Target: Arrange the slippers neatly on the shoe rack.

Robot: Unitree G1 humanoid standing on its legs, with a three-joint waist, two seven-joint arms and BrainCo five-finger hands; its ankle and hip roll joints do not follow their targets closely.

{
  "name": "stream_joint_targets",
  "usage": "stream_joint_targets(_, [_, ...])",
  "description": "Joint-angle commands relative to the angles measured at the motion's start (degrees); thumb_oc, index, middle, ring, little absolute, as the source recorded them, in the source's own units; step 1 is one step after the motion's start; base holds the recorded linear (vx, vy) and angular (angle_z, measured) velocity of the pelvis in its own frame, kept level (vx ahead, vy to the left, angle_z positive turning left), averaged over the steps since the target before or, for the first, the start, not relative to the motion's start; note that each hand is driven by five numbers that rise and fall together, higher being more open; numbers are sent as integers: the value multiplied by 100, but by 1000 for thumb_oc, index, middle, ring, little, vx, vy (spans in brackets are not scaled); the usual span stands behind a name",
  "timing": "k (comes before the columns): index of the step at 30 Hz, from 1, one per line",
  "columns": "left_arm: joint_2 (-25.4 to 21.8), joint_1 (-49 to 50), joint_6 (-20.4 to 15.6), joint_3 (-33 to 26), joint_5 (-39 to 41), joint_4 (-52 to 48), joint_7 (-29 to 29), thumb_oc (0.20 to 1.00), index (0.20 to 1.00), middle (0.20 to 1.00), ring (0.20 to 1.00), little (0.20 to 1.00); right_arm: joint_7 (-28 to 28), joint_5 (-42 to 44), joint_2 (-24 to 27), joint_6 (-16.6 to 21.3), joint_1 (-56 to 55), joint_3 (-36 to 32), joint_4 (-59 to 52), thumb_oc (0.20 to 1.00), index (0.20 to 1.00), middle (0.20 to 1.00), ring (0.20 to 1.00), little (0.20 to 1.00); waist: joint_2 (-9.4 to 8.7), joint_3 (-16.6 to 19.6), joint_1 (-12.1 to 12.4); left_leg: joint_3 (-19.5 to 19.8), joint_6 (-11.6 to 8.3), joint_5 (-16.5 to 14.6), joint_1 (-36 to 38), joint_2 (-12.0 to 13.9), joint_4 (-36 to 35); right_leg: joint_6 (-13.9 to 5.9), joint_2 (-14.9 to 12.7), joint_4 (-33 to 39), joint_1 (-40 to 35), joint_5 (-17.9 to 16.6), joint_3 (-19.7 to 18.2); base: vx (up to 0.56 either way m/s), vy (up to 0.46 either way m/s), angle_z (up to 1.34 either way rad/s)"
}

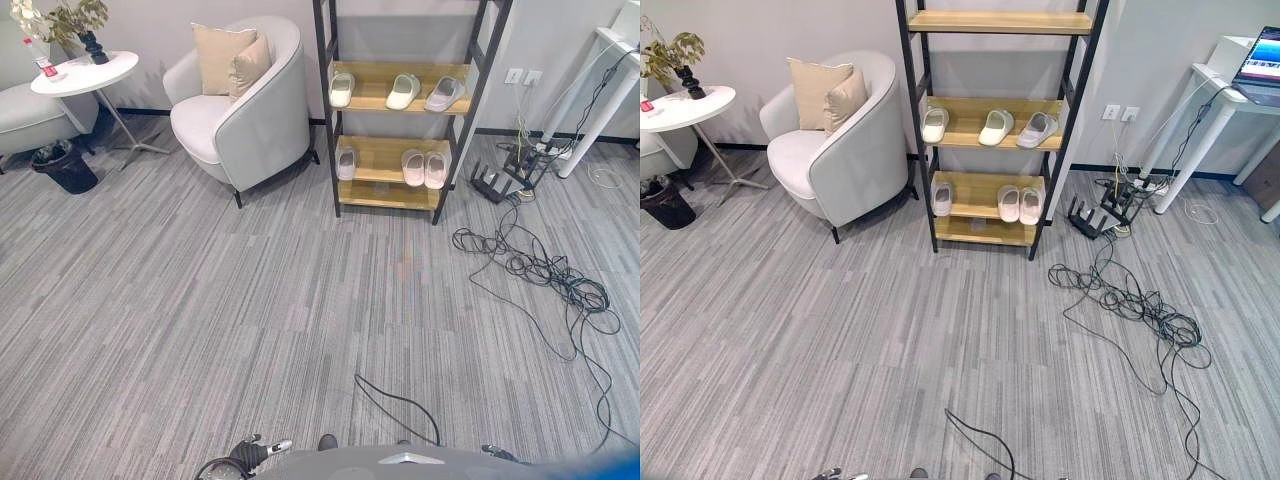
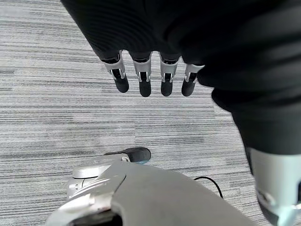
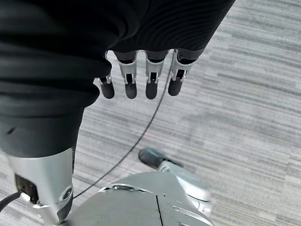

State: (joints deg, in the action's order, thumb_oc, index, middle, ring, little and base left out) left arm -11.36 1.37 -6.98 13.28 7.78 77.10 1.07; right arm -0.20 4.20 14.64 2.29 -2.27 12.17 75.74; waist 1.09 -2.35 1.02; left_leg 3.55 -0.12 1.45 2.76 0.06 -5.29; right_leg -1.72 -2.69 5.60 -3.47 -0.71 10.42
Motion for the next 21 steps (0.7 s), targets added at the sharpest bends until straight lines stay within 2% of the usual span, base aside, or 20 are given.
stream_joint_targets(1, [91,-445,-110,-97,12,237,-21,1000,1000,1000,1000,1000,18,18,-31,74,174,168,94,1000,1000,1000,1000,1000,-241,-134,93,392,-176,-329,-86,7,29,-605,-463,-60,-46,152,59,0,0,0])
stream_joint_targets(21, [63,-434,-69,-176,42,294,-9,1000,1000,1000,1000,1000,5,87,43,54,168,68,158,1000,1000,1000,1000,1000,-213,-158,57,372,-193,-328,-82,18,29,-586,-449,-60,-61,196,60,0,0,0])
